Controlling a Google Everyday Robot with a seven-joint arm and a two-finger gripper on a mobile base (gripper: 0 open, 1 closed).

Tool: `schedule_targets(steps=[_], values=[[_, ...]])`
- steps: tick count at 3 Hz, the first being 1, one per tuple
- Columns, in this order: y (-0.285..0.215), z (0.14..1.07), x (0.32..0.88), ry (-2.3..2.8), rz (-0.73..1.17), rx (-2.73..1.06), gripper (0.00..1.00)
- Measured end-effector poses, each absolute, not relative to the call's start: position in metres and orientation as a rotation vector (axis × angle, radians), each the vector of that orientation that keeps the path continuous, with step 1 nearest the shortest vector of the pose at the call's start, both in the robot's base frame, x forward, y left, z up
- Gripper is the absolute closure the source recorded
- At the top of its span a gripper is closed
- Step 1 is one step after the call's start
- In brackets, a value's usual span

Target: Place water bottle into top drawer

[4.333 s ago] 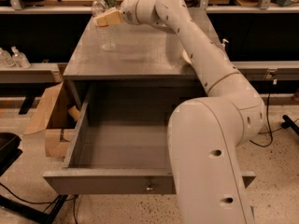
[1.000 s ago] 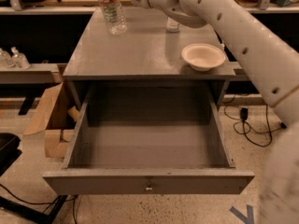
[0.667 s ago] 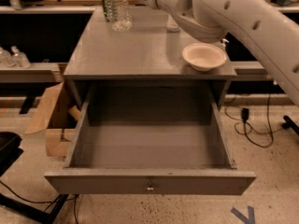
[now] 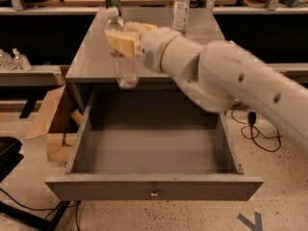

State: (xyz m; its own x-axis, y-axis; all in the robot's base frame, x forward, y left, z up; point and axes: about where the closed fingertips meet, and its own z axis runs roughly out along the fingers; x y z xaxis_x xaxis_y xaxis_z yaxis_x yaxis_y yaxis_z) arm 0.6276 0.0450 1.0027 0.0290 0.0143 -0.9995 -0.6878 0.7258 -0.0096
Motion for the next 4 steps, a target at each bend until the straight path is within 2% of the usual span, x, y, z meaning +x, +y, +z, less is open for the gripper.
schedule_targets(steps=[1,2,3,4], values=[[0.030,0.951,0.589,1.495,0.628,-0.625,1.00],[0.004,0.947,0.585,1.511,0.596,-0.592,1.00],[0.005,0.948,0.585,1.510,0.598,-0.593,1.00],[0.018,0.933,0.596,1.484,0.677,-0.632,1.00]])
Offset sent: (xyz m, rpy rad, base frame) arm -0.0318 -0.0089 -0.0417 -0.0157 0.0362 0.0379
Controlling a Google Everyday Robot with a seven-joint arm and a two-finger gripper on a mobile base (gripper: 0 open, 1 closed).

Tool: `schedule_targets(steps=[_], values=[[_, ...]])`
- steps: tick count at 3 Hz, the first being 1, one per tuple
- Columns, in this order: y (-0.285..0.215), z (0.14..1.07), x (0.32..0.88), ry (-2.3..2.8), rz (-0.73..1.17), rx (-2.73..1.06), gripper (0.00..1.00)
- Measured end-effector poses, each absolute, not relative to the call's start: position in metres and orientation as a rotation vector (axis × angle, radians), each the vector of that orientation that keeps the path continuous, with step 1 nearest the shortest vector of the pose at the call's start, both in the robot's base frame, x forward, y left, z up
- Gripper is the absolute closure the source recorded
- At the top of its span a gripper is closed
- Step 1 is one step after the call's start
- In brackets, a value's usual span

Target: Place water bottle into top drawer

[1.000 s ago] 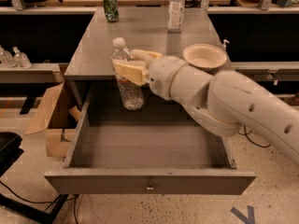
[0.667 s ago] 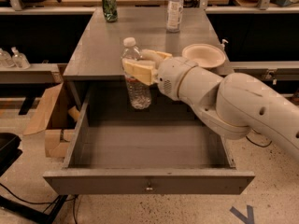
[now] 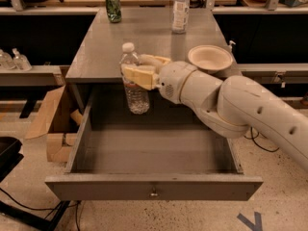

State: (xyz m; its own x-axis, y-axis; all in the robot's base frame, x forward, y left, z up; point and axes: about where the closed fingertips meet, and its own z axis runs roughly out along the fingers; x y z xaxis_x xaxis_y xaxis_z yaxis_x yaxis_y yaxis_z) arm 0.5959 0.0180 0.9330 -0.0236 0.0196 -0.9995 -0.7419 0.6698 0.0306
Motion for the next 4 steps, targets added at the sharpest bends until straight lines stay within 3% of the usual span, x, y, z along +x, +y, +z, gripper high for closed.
schedule_targets(steps=[2,4], values=[[0.078,0.846,0.628,1.294,1.079,-0.852,1.00],[0.081,0.797,0.605,1.294,1.177,-0.930,1.00]])
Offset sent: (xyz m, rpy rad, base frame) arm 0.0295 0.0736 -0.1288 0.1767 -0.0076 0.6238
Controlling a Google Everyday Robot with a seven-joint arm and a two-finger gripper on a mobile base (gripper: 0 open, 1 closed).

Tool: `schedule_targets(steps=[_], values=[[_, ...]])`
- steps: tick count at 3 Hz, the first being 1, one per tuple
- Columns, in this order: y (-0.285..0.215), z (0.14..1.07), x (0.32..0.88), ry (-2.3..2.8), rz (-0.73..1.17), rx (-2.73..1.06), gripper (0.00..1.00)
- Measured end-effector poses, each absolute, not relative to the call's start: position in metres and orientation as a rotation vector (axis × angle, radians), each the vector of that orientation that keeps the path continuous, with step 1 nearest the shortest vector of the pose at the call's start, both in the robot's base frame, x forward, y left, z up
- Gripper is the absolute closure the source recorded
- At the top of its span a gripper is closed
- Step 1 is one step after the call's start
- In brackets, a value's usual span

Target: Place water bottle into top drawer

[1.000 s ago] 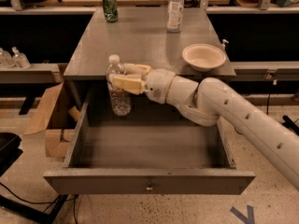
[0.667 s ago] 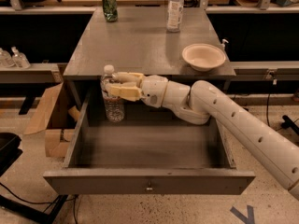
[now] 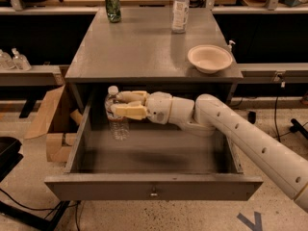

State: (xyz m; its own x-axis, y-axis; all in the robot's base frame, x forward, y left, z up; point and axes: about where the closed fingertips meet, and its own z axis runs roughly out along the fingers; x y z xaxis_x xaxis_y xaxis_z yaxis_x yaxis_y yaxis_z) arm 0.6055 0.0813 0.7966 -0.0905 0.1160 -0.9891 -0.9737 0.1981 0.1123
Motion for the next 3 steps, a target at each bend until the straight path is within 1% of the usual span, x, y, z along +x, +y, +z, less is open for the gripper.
schedule_targets(steps=[3], values=[[0.088,0.749,0.591,1.325,1.188,-0.861,1.00]])
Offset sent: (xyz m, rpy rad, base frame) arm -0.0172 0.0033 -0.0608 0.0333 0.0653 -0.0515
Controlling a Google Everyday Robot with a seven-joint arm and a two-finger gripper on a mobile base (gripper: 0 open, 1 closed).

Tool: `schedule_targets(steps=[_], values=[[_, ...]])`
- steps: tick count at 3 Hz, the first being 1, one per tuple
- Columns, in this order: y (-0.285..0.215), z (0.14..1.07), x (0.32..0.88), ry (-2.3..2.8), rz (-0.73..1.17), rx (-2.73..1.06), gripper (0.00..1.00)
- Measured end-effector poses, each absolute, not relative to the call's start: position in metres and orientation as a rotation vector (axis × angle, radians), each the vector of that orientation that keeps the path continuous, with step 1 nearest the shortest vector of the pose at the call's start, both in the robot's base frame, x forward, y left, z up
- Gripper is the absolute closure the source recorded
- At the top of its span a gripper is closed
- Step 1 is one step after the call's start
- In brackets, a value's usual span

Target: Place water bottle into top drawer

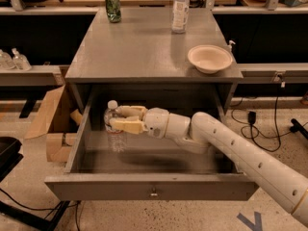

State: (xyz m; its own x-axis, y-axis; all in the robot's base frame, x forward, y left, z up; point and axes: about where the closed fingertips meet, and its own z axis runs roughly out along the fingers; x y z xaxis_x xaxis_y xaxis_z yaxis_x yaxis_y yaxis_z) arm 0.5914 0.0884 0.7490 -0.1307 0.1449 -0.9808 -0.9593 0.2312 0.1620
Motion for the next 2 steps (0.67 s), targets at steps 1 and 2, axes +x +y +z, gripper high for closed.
schedule_targets(steps=[1,2], values=[[0.0906,0.7433,0.5912,1.334,1.159,-0.851,1.00],[0.0926,0.7438,0.5908,1.333,1.160,-0.853,0.84]])
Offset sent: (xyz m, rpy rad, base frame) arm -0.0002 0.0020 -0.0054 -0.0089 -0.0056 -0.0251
